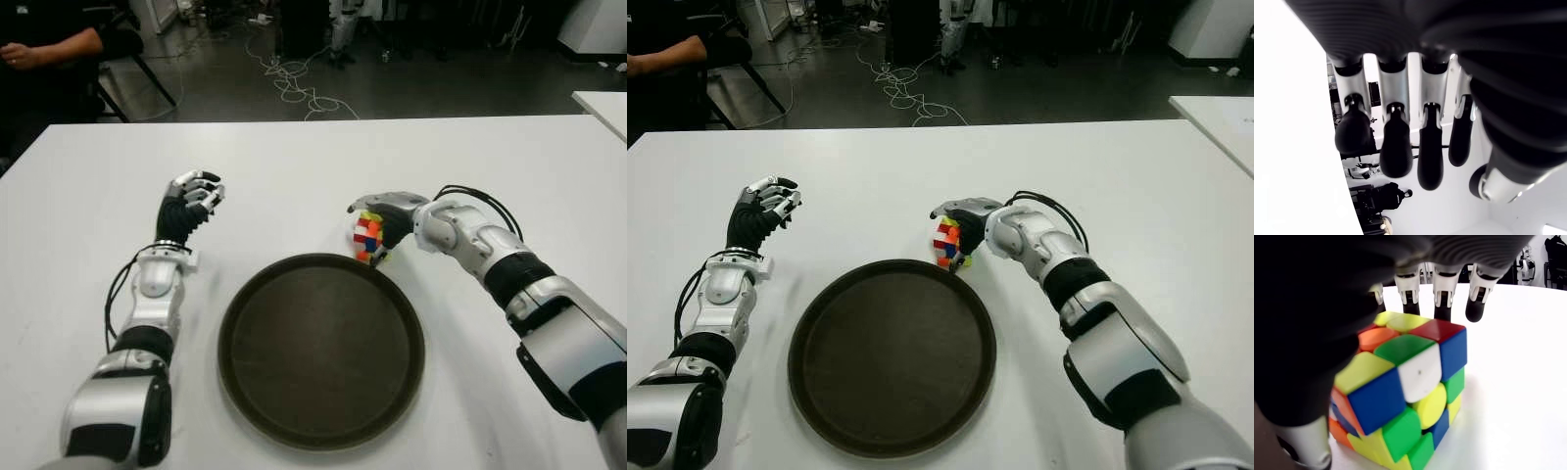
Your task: Pick up the Rubik's Cube and put it in the plate
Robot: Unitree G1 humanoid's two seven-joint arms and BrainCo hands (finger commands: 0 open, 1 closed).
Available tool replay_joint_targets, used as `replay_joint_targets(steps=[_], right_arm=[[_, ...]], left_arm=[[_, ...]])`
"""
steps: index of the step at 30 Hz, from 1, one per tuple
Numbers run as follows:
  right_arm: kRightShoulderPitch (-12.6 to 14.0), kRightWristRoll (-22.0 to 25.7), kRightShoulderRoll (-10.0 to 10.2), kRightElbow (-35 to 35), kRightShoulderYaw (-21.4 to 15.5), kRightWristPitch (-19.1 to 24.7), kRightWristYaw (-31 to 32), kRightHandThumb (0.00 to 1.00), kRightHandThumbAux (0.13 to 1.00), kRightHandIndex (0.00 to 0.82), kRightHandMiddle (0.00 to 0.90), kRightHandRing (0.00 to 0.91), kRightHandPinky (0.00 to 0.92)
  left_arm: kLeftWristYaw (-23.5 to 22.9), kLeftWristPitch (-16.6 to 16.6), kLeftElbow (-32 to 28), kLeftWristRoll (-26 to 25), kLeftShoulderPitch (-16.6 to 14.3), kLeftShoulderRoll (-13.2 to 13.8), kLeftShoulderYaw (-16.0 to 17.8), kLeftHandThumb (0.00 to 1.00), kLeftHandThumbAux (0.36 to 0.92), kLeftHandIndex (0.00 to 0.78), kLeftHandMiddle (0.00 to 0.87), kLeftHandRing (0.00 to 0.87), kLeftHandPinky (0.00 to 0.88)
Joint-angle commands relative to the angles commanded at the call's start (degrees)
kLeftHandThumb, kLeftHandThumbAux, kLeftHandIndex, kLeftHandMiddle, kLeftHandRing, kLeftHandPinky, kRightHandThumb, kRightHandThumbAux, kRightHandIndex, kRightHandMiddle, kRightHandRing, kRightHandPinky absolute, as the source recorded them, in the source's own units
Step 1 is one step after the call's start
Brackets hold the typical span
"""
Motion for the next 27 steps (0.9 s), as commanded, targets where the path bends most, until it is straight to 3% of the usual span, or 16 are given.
replay_joint_targets(steps=[27], right_arm=[[-0.9,-0.4,-0.4,0.5,0.1,0.9,-1.3,0.0,0.759,0.095,0.116,0.128,0.129]], left_arm=[[0.1,0.6,0.0,-0.1,-0.2,-0.3,0.0,0.838,0.671,0.402,0.555,0.66,0.682]])
